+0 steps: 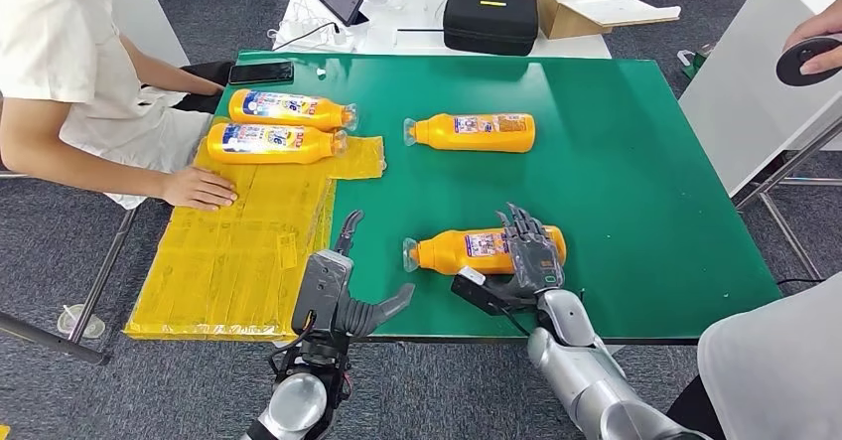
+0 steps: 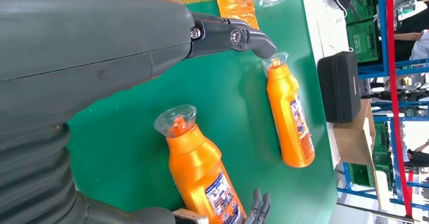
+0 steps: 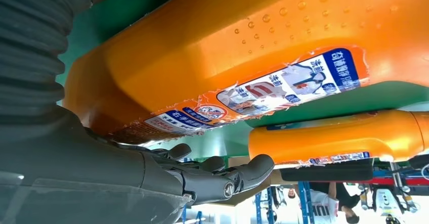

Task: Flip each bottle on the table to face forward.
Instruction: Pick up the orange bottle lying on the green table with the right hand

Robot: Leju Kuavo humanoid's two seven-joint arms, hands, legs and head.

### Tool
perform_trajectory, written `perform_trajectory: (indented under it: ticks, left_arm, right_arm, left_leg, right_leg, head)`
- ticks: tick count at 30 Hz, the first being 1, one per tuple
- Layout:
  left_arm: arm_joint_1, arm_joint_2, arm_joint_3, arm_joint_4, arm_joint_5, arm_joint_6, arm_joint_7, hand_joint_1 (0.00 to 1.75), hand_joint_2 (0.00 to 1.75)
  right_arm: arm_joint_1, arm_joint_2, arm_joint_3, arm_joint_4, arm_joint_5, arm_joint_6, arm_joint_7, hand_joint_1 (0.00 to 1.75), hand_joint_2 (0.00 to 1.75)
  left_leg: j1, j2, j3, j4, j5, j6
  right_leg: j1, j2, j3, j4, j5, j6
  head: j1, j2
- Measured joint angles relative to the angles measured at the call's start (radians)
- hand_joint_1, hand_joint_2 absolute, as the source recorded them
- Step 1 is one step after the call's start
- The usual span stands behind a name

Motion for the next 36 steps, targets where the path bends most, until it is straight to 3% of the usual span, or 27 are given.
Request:
perform_trajectory:
  ticks: [1, 4, 5, 15, 27, 30, 36]
  left_arm:
    - [0.000, 0.000, 0.000, 0.001, -0.001, -0.001, 0.001, 0.00, 1.75]
    - [0.000, 0.000, 0.000, 0.002, -0.002, -0.010, 0.008, 0.00, 1.75]
    - [0.000, 0.000, 0.000, 0.002, -0.001, -0.015, 0.012, 0.00, 1.75]
    - [-0.005, 0.000, -0.004, 0.002, 0.035, -0.070, 0.034, 0.00, 1.75]
    - [-0.008, 0.000, -0.012, 0.002, 0.071, -0.103, 0.037, 0.00, 1.75]
    - [-0.009, 0.000, -0.018, 0.003, 0.084, -0.108, 0.031, 0.00, 1.75]
    - [-0.002, 0.000, -0.022, 0.002, 0.107, -0.081, -0.022, 0.00, 1.75]
  right_arm:
    - [-0.003, -0.002, 0.001, 0.002, 0.002, 0.016, 0.013, 0.20, 1.75]
    - [-0.022, -0.010, 0.009, 0.008, 0.014, 0.104, 0.059, 1.47, 1.75]
    - [-0.031, -0.015, 0.013, 0.011, 0.021, 0.141, 0.073, 1.74, 1.75]
    - [-0.135, -0.061, 0.046, 0.066, 0.011, 0.428, 0.129, 1.75, 1.75]
    - [-0.171, -0.090, 0.046, 0.087, -0.053, 0.539, 0.121, 1.75, 1.75]
    - [-0.172, -0.097, 0.035, 0.089, -0.107, 0.573, 0.070, 1.75, 1.75]
    - [-0.137, -0.127, -0.050, 0.060, -0.364, 0.662, -0.139, 1.75, 1.75]
  left_leg:
    - [0.000, 0.000, 0.001, 0.000, 0.000, 0.000]
    - [0.000, 0.001, 0.004, 0.000, -0.001, 0.000]
    - [0.000, 0.001, 0.006, 0.000, -0.001, 0.000]
    - [0.000, -0.002, 0.020, 0.000, -0.002, 0.003]
    - [0.001, -0.002, 0.029, 0.000, -0.005, 0.007]
    - [0.001, -0.002, 0.033, 0.000, -0.007, 0.007]
    - [0.002, 0.002, 0.049, 0.000, -0.018, 0.007]
  right_leg:
    - [0.000, 0.000, 0.000, 0.000, 0.000, 0.000]
    - [0.000, 0.000, 0.003, -0.001, 0.000, 0.000]
    - [0.000, 0.000, 0.004, -0.001, 0.000, 0.000]
    - [0.000, 0.000, 0.011, -0.005, -0.003, 0.002]
    - [0.000, 0.000, 0.024, -0.011, -0.005, 0.004]
    - [0.000, 0.000, 0.028, -0.012, -0.006, 0.005]
    - [0.002, 0.004, 0.044, -0.015, -0.009, 0.004]
  head:
    - [0.000, 0.000]
    - [0.000, 0.000]
    - [0.000, 0.000]
    - [0.000, 0.000]
    - [0.000, 0.000]
    - [0.000, 0.000]
    - [0.001, 0.000]
